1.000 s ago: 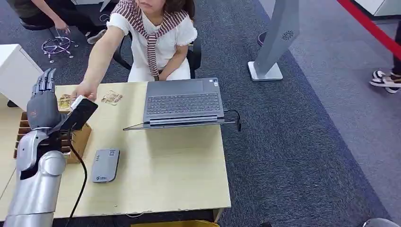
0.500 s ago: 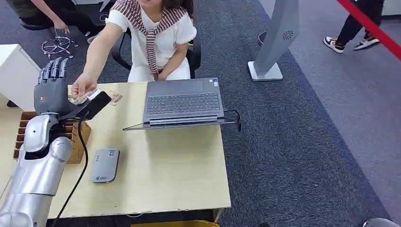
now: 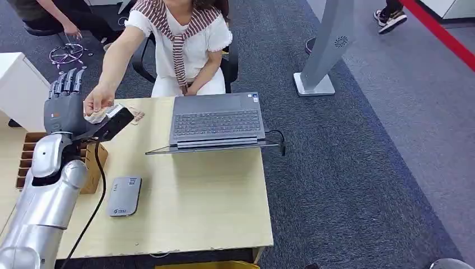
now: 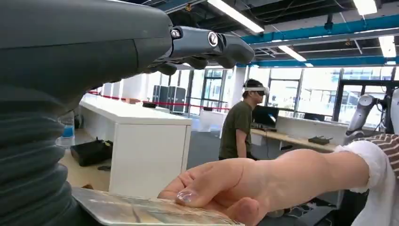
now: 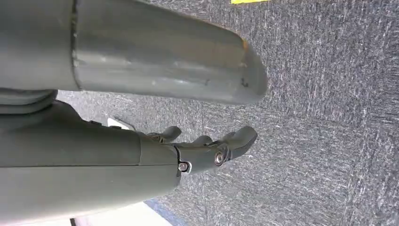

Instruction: Pass the card to the sensor for recognition and then transmit it.

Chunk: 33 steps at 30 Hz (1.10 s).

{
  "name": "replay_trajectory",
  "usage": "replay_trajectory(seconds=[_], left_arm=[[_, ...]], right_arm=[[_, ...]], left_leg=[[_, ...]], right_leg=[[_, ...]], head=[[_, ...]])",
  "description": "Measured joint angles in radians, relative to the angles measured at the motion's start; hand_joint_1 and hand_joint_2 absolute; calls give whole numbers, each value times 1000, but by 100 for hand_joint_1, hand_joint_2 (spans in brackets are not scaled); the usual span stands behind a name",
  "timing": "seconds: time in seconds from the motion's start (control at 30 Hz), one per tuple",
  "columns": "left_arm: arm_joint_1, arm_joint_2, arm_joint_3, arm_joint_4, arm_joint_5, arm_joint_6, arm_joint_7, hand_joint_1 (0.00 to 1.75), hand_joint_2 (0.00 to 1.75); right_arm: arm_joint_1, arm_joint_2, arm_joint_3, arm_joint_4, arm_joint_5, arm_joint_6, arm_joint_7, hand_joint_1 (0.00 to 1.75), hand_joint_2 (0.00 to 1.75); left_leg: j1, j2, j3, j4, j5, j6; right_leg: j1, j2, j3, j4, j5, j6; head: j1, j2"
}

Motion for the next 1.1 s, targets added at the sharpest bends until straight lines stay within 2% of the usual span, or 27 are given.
replay_trajectory(seconds=[0.6, 0.63, 0.67, 1.1], left_arm=[[0, 0, -6, 2, 0, 1, 0, 0, 175], [0, 0, -6, 2, 0, 2, 0, 5, 175], [0, 0, -7, 2, 1, 2, 0, 175, 175], [-1, 0, -8, 8, 14, 10, -1, 175, 175]], right_arm=[[0, -1, 0, 0, 1, 0, 0, 0, 0], [0, -1, 0, 0, 1, 0, 0, 0, 0], [0, -1, 1, 0, 2, 0, 0, 0, 0], [0, -7, 11, 3, 22, 6, -2, 0, 0]], left_leg=[[0, 0, 0, 0, 0, 0], [0, 0, 0, 0, 0, 0], [0, 0, 0, 0, 0, 0], [0, 0, 0, 0, 0, 0]], right_leg=[[0, 0, 0, 0, 0, 0], [0, 0, 0, 0, 0, 0], [0, 0, 0, 0, 0, 0], [0, 0, 0, 0, 0, 0]], head=[[0, 0], [0, 0], [0, 0], [0, 0]])
